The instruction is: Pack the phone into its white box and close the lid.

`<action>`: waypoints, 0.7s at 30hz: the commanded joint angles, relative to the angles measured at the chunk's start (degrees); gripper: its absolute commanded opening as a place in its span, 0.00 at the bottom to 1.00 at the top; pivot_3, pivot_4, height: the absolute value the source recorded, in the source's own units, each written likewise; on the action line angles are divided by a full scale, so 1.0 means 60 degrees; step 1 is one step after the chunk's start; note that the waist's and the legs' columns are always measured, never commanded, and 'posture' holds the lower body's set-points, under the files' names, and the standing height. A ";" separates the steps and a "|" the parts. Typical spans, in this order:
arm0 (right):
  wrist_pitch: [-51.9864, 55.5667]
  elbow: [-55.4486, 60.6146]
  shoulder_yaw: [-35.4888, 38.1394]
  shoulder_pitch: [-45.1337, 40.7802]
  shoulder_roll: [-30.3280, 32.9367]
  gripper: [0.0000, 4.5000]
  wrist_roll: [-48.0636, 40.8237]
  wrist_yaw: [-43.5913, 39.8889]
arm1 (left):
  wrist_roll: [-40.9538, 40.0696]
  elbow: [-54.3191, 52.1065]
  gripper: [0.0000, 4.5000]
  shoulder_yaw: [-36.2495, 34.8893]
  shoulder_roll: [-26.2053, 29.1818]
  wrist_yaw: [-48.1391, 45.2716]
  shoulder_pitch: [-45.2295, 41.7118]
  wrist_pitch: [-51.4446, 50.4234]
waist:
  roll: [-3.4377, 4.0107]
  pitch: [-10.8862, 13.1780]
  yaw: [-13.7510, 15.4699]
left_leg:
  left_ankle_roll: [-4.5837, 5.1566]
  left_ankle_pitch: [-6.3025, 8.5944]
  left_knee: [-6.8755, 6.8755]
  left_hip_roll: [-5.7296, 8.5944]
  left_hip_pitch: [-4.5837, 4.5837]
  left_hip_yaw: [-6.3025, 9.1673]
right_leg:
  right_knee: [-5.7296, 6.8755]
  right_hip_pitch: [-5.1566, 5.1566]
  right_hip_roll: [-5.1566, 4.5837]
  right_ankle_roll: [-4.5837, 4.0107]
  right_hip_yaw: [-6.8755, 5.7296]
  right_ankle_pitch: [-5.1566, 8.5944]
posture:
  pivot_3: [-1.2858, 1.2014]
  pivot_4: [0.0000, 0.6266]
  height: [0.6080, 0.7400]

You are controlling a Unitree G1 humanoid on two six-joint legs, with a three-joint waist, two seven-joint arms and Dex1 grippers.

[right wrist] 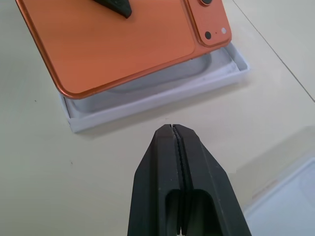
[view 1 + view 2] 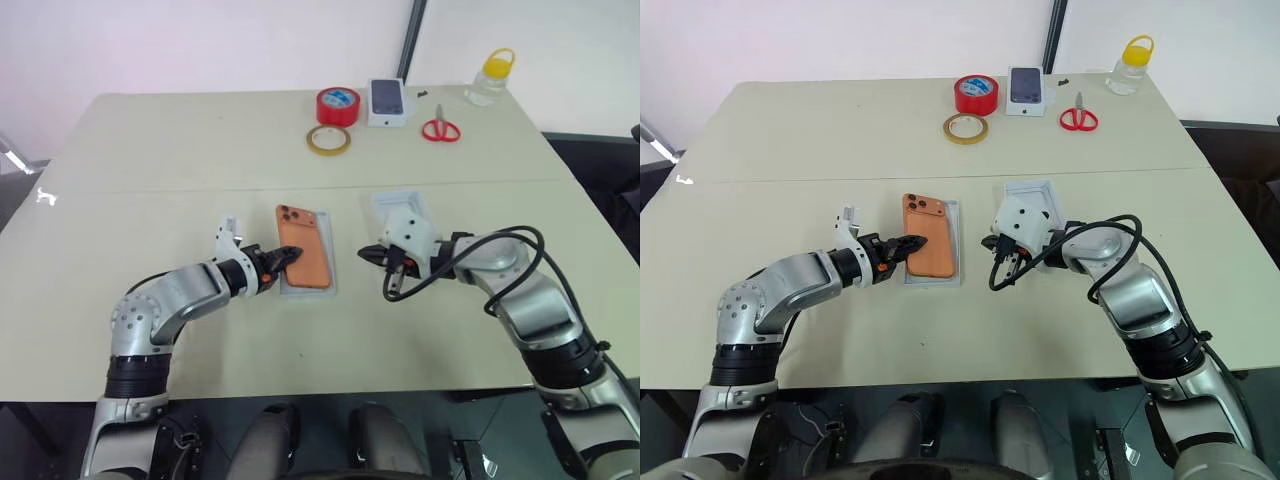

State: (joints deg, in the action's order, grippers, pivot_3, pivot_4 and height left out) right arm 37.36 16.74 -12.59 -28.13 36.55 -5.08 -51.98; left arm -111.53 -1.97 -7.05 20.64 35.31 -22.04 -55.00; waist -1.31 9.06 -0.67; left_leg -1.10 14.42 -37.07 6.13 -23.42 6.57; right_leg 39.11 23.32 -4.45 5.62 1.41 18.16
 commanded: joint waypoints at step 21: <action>-0.0130 0.0125 0.0267 -0.0086 0.0254 0.00 -0.0272 0.0223 | 0.0707 0.0308 0.96 0.0458 0.0567 -0.1261 -0.0915 -0.0722 | -0.0002 0.0001 0.0003 | 0.0000 0.0000 -0.0002 0.0001 0.0000 0.0001 | 0.0000 -0.0002 -0.0001 0.0000 -0.0001 0.0000 | 0.52 0.24 1.00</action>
State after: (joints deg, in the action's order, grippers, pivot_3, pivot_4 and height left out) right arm 37.16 16.53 -12.59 -28.14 37.37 -5.99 -50.88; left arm -107.64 2.16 -4.56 22.68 28.92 -26.47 -57.89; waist -1.32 9.07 -0.65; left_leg -1.10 14.42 -37.08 6.14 -23.43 6.58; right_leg 39.10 23.32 -4.45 5.63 1.41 18.16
